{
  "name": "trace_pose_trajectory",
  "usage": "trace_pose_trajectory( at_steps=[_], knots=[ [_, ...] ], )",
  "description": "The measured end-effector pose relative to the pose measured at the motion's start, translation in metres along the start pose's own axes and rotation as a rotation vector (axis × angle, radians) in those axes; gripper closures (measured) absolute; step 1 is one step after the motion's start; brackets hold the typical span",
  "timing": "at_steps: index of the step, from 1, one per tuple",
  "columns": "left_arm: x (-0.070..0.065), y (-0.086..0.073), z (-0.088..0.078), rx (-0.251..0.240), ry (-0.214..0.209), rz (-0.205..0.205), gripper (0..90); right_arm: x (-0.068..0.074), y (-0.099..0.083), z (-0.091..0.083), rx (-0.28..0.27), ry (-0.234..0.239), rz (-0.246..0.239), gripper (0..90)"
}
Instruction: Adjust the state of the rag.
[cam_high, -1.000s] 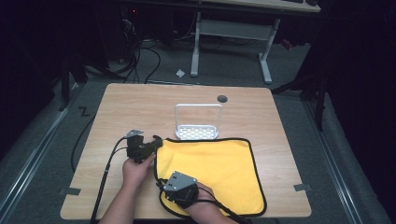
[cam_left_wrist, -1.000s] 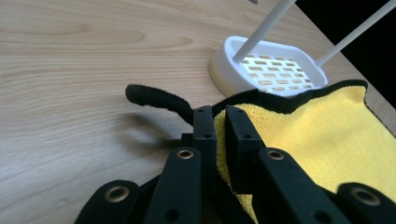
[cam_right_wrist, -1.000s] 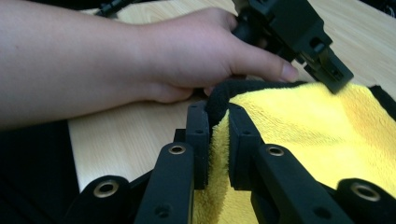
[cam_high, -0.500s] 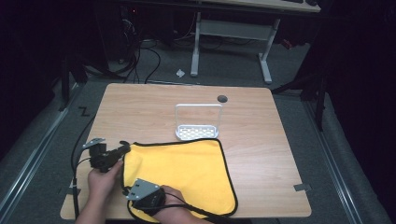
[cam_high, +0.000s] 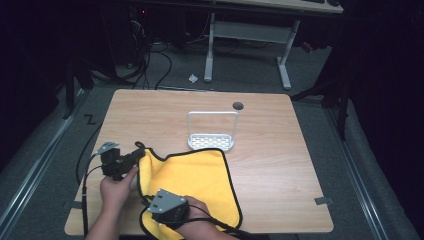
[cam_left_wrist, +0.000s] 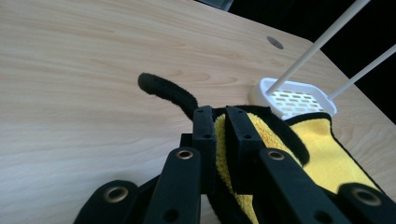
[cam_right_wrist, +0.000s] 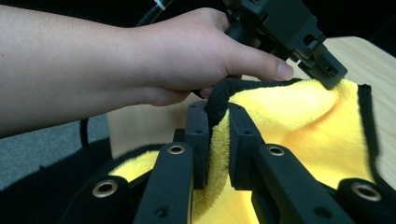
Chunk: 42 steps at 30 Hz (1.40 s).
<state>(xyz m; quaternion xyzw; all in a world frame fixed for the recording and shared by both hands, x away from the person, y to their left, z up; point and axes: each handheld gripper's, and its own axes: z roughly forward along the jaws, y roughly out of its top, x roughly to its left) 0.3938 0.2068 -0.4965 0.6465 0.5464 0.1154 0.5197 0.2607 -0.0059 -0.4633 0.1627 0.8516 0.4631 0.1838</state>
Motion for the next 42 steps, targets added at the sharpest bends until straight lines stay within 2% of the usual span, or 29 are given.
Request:
trace_pose_trajectory(
  at_steps=[1, 6, 7, 8, 10, 11, 12, 13, 14, 16, 18, 23, 29, 30, 32, 33, 34, 35, 36, 37, 40, 42],
  knots=[
    [-0.009, 0.000, 0.007, -0.004, 0.008, 0.000, 82.7, 0.000, 0.000, 0.000, 0.000, 0.000, 0.000, 81.0],
    [-0.039, -0.001, 0.031, -0.008, 0.015, 0.013, 82.7, -0.021, -0.031, -0.029, 0.030, -0.058, 0.042, 80.9],
    [-0.050, -0.002, 0.039, -0.005, 0.011, 0.021, 82.7, -0.029, -0.044, -0.040, 0.040, -0.079, 0.063, 80.9],
    [-0.050, -0.002, 0.039, -0.005, 0.011, 0.021, 82.7, -0.033, -0.050, -0.046, 0.045, -0.089, 0.078, 80.8],
    [-0.061, -0.003, 0.047, 0.006, 0.002, 0.034, 82.7, -0.037, -0.056, -0.051, 0.048, -0.095, 0.089, 80.9],
    [-0.070, -0.003, 0.053, 0.010, -0.003, 0.043, 82.6, -0.044, -0.066, -0.060, 0.055, -0.111, 0.113, 80.8],
    [-0.070, -0.003, 0.053, 0.010, -0.003, 0.043, 82.6, -0.044, -0.066, -0.060, 0.055, -0.111, 0.113, 80.8],
    [-0.075, -0.003, 0.056, 0.015, -0.008, 0.047, 82.6, -0.050, -0.075, -0.068, 0.060, -0.122, 0.133, 80.8],
    [-0.080, -0.003, 0.060, 0.027, -0.016, 0.056, 82.6, -0.050, -0.075, -0.068, 0.060, -0.122, 0.133, 80.8],
    [-0.091, -0.004, 0.067, 0.042, -0.029, 0.077, 82.2, -0.057, -0.086, -0.079, 0.078, -0.143, 0.162, 80.8],
    [-0.101, -0.005, 0.074, 0.050, -0.040, 0.092, 82.1, -0.059, -0.090, -0.083, 0.082, -0.149, 0.167, 80.8],
    [-0.117, -0.005, 0.091, 0.080, -0.064, 0.112, 81.4, -0.067, -0.108, -0.098, 0.111, -0.179, 0.209, 80.5],
    [-0.126, -0.007, 0.107, 0.112, -0.081, 0.123, 77.2, -0.075, -0.127, -0.108, 0.157, -0.193, 0.252, 78.0],
    [-0.127, -0.007, 0.109, 0.124, -0.095, 0.119, 77.2, -0.076, -0.130, -0.109, 0.167, -0.195, 0.255, 75.3],
    [-0.127, -0.008, 0.112, 0.140, -0.116, 0.121, 68.4, -0.079, -0.136, -0.111, 0.179, -0.190, 0.281, 69.1],
    [-0.127, -0.009, 0.110, 0.142, -0.131, 0.132, 59.5, -0.082, -0.138, -0.113, 0.175, -0.210, 0.293, 62.4],
    [-0.127, -0.009, 0.108, 0.140, -0.129, 0.151, 56.2, -0.083, -0.138, -0.114, 0.166, -0.213, 0.301, 61.6],
    [-0.127, -0.009, 0.108, 0.140, -0.129, 0.151, 53.9, -0.083, -0.138, -0.114, 0.166, -0.213, 0.301, 61.6],
    [-0.126, -0.008, 0.102, 0.135, -0.138, 0.168, 52.3, -0.085, -0.137, -0.116, 0.151, -0.236, 0.309, 60.5],
    [-0.126, -0.008, 0.102, 0.135, -0.138, 0.168, 51.3, -0.086, -0.137, -0.117, 0.148, -0.242, 0.308, 60.5],
    [-0.118, -0.007, 0.093, 0.123, -0.110, 0.189, 51.0, -0.088, -0.138, -0.118, 0.143, -0.245, 0.320, 60.8],
    [-0.109, -0.007, 0.091, 0.138, -0.063, 0.217, 51.0, -0.089, -0.139, -0.118, 0.151, -0.249, 0.324, 60.9]
  ],
)
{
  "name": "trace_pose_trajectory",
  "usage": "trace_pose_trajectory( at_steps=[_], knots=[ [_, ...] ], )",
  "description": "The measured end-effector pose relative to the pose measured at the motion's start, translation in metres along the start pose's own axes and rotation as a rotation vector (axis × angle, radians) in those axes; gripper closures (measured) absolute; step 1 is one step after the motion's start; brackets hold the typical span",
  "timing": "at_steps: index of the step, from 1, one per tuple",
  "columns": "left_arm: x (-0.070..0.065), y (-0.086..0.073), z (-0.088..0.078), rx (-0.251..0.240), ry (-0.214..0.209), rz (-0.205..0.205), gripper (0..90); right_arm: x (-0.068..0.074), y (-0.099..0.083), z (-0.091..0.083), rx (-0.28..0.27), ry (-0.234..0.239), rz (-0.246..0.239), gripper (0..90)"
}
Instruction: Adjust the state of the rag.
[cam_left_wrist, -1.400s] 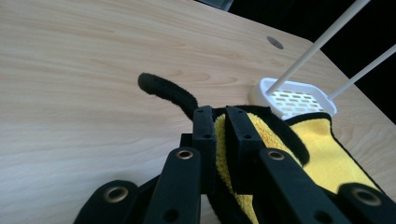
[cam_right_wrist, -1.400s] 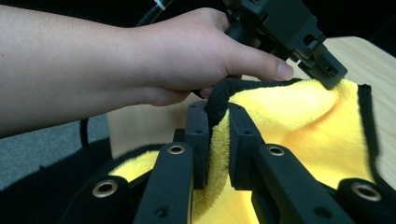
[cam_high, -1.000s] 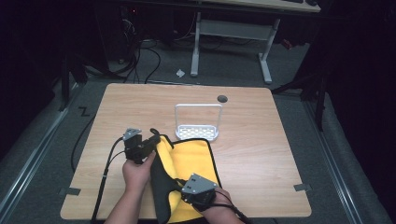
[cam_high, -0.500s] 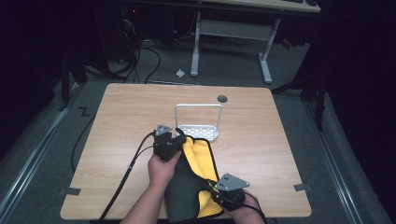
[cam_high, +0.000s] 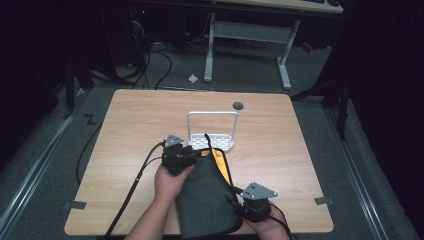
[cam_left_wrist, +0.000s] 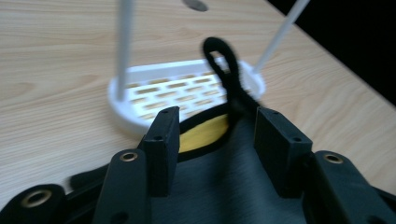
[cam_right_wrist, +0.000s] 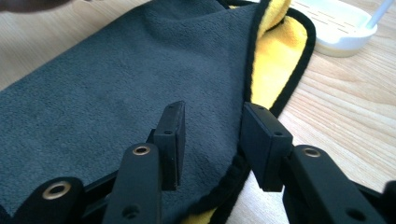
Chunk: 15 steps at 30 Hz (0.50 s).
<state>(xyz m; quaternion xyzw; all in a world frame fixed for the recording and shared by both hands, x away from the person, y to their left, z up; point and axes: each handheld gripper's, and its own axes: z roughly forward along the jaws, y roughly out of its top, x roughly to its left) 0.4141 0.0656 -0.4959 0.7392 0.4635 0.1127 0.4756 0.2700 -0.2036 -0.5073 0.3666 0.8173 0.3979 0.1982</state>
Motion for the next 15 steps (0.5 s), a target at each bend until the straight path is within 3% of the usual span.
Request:
trace_pose_trajectory(
  at_steps=[1, 2, 7, 9, 10, 13, 15],
  knots=[
    [0.005, -0.001, 0.000, 0.020, 0.020, 0.013, 51.2, -0.001, 0.000, 0.001, 0.002, 0.000, 0.002, 61.0],
    [0.013, -0.005, 0.002, 0.051, 0.070, 0.038, 51.4, -0.002, 0.000, 0.002, 0.003, -0.003, 0.007, 60.9],
    [0.021, -0.012, 0.009, 0.086, 0.133, 0.072, 54.7, -0.006, 0.006, 0.012, 0.004, -0.010, 0.011, 61.0],
    [0.023, -0.015, 0.011, 0.099, 0.153, 0.081, 62.5, -0.009, 0.011, 0.018, 0.007, -0.011, 0.012, 61.0],
    [0.025, -0.018, 0.014, 0.112, 0.153, 0.071, 72.6, -0.011, 0.016, 0.025, 0.009, -0.015, 0.011, 61.3],
    [0.026, -0.021, 0.016, 0.127, 0.171, 0.091, 87.3, -0.015, 0.029, 0.037, -0.001, -0.038, -0.005, 62.5],
    [0.026, -0.024, 0.017, 0.121, 0.174, 0.108, 90.0, -0.018, 0.034, 0.042, -0.007, -0.047, -0.007, 63.3]
  ],
)
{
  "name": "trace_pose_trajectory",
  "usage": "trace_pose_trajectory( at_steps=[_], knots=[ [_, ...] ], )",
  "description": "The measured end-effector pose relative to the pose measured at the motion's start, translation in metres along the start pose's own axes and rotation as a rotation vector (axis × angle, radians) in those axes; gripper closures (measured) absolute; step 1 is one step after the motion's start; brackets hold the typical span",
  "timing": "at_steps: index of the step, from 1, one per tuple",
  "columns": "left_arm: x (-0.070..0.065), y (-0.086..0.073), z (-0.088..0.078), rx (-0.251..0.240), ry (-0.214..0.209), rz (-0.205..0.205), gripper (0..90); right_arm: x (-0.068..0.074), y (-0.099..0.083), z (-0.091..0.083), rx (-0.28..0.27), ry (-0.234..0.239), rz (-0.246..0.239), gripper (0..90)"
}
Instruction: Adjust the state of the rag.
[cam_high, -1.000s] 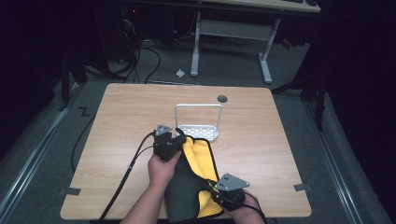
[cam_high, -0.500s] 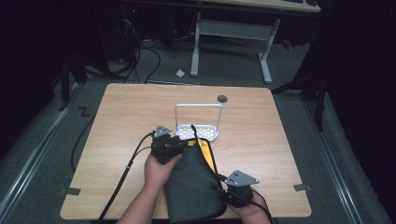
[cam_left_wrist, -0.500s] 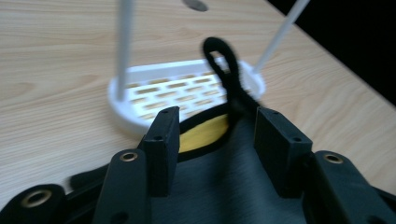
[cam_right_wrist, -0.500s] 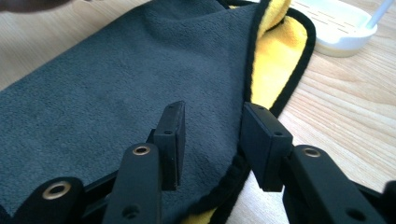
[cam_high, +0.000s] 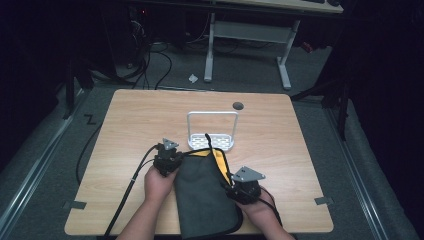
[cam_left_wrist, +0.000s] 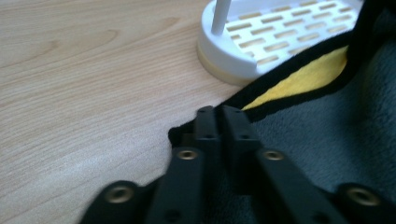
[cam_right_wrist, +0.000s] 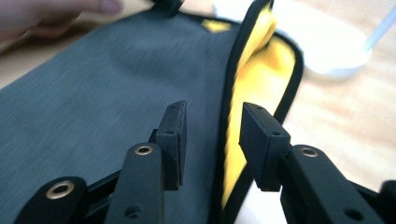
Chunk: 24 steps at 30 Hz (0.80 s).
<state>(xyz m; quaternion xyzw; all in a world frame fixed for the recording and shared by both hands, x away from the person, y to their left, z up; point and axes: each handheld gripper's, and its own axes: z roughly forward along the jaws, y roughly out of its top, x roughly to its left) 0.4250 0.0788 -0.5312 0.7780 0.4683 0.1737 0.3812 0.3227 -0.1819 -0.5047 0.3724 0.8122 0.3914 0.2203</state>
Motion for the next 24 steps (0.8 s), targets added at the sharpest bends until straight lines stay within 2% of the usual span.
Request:
trace_pose_trajectory(
  at_steps=[1, 2, 4, 5, 6, 8, 9, 10, 11, 12, 15, 16, 18, 21, 22, 24],
  knots=[
    [0.000, -0.001, 0.000, -0.007, -0.002, -0.004, 90.0, -0.005, 0.011, 0.012, -0.008, -0.009, 0.018, 64.5],
    [0.001, -0.001, -0.001, -0.010, -0.002, -0.001, 90.0, -0.005, 0.011, 0.012, -0.008, -0.009, 0.018, 64.5],
    [0.001, -0.002, -0.002, -0.025, 0.005, 0.004, 90.0, -0.009, 0.022, 0.024, -0.013, -0.030, 0.020, 65.9],
    [0.002, -0.003, -0.005, -0.048, 0.008, -0.003, 90.0, -0.012, 0.031, 0.037, -0.014, -0.032, 0.031, 66.1],
    [0.002, -0.003, -0.005, -0.048, 0.008, -0.003, 90.0, -0.012, 0.031, 0.037, -0.014, -0.032, 0.031, 66.1],
    [0.004, -0.004, -0.009, -0.077, 0.006, -0.012, 90.0, -0.014, 0.037, 0.049, 0.006, -0.049, 0.037, 68.2],
    [0.006, -0.004, -0.011, -0.093, 0.011, -0.017, 90.0, -0.016, 0.038, 0.054, 0.017, -0.046, 0.037, 74.7],
    [0.009, -0.005, -0.013, -0.103, 0.015, -0.025, 90.0, -0.019, 0.037, 0.060, 0.045, -0.075, 0.027, 85.0],
    [0.012, -0.006, -0.014, -0.108, 0.016, -0.038, 90.0, -0.019, 0.037, 0.060, 0.045, -0.075, 0.027, 85.0],
    [0.018, -0.008, -0.014, -0.099, 0.023, -0.053, 90.0, -0.025, 0.033, 0.060, 0.058, -0.078, 0.048, 85.5],
    [0.022, -0.011, -0.014, -0.090, 0.026, -0.065, 90.0, -0.034, 0.027, 0.061, 0.070, -0.091, 0.073, 85.4],
    [0.022, -0.012, -0.015, -0.095, 0.020, -0.070, 90.0, -0.040, 0.022, 0.062, 0.087, -0.098, 0.100, 85.0],
    [0.021, -0.012, -0.015, -0.100, 0.016, -0.063, 90.0, -0.042, 0.020, 0.062, 0.090, -0.101, 0.102, 83.9],
    [0.015, -0.011, -0.018, -0.107, -0.015, -0.077, 89.9, -0.044, 0.015, 0.065, 0.113, -0.114, 0.109, 72.8],
    [0.013, -0.011, -0.020, -0.111, -0.041, -0.086, 88.0, -0.045, 0.014, 0.065, 0.112, -0.120, 0.113, 70.4],
    [0.007, -0.012, -0.023, -0.096, -0.098, -0.089, 76.6, -0.048, 0.012, 0.065, 0.107, -0.121, 0.136, 64.0]
  ],
)
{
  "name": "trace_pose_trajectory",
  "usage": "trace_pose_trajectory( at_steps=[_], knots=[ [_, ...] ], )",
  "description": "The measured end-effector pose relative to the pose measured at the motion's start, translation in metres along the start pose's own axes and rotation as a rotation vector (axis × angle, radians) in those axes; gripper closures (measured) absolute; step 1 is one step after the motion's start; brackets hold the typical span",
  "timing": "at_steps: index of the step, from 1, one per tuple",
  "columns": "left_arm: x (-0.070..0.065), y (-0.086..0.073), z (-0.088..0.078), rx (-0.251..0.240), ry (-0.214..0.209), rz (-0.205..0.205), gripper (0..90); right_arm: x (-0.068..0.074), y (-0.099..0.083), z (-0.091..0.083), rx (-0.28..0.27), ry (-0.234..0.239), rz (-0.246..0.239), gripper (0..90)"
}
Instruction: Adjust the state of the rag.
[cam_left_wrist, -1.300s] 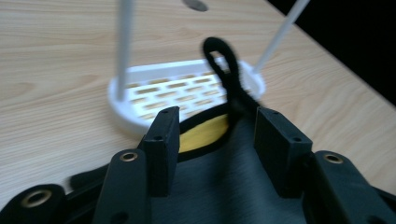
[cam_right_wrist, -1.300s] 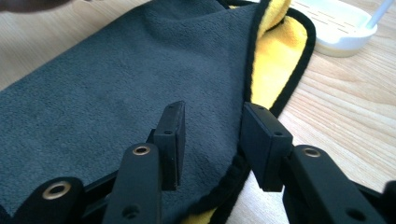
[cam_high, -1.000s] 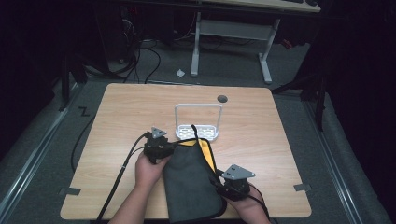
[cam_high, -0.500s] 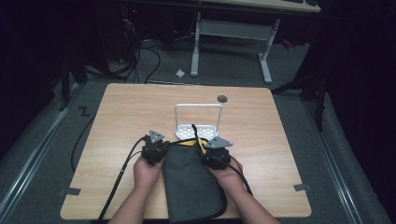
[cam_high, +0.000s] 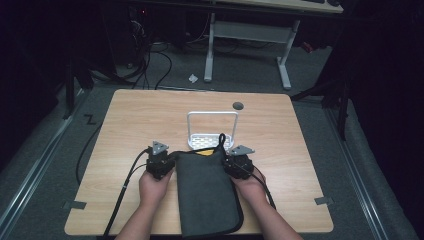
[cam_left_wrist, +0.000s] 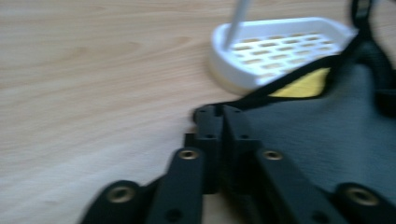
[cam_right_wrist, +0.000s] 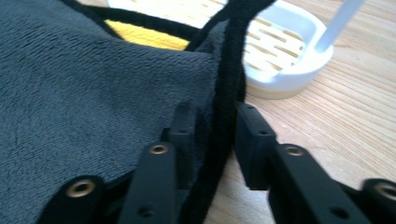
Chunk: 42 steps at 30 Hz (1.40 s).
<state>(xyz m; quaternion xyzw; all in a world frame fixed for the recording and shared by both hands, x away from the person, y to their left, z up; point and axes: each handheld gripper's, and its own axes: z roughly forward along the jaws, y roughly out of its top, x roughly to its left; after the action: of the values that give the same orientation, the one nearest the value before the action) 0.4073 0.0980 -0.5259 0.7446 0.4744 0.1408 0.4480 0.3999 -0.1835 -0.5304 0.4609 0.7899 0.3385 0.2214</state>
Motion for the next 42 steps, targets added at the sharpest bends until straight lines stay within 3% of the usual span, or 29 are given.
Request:
trace_pose_trajectory(
  at_steps=[1, 4, 7, 10, 15, 23, 28, 31, 36, 42],
  knots=[
    [-0.004, -0.002, -0.003, -0.007, -0.011, 0.011, 68.9, -0.004, -0.002, 0.000, -0.004, 0.012, 0.025, 62.8],
    [-0.015, -0.008, -0.008, 0.029, -0.042, 0.045, 63.5, -0.007, -0.003, 0.001, -0.006, 0.029, 0.047, 62.3],
    [-0.024, -0.014, -0.008, 0.085, 0.014, 0.117, 61.5, -0.006, -0.004, -0.001, 0.002, 0.036, 0.052, 62.6],
    [-0.027, -0.018, -0.008, 0.115, 0.039, 0.156, 61.0, -0.005, -0.005, -0.003, 0.007, 0.040, 0.047, 62.5],
    [-0.032, -0.024, -0.015, 0.125, 0.033, 0.191, 60.4, 0.001, -0.013, -0.015, 0.021, 0.055, 0.012, 61.5],
    [-0.039, -0.038, -0.032, 0.140, -0.008, 0.202, 59.3, 0.011, -0.030, -0.034, 0.033, 0.101, -0.016, 57.7],
    [-0.041, -0.048, -0.043, 0.124, -0.046, 0.185, 57.8, 0.017, -0.040, -0.046, 0.042, 0.130, -0.025, 55.3],
    [-0.036, -0.050, -0.045, 0.099, -0.080, 0.135, 56.8, 0.017, -0.042, -0.047, 0.036, 0.133, -0.032, 55.0],
    [-0.017, -0.031, -0.038, 0.087, -0.102, 0.031, 48.8, 0.015, -0.042, -0.047, 0.035, 0.138, -0.019, 53.1],
    [-0.001, -0.012, -0.018, 0.100, -0.099, -0.039, 41.6, 0.014, -0.043, -0.047, 0.030, 0.142, -0.022, 52.5]
  ],
)
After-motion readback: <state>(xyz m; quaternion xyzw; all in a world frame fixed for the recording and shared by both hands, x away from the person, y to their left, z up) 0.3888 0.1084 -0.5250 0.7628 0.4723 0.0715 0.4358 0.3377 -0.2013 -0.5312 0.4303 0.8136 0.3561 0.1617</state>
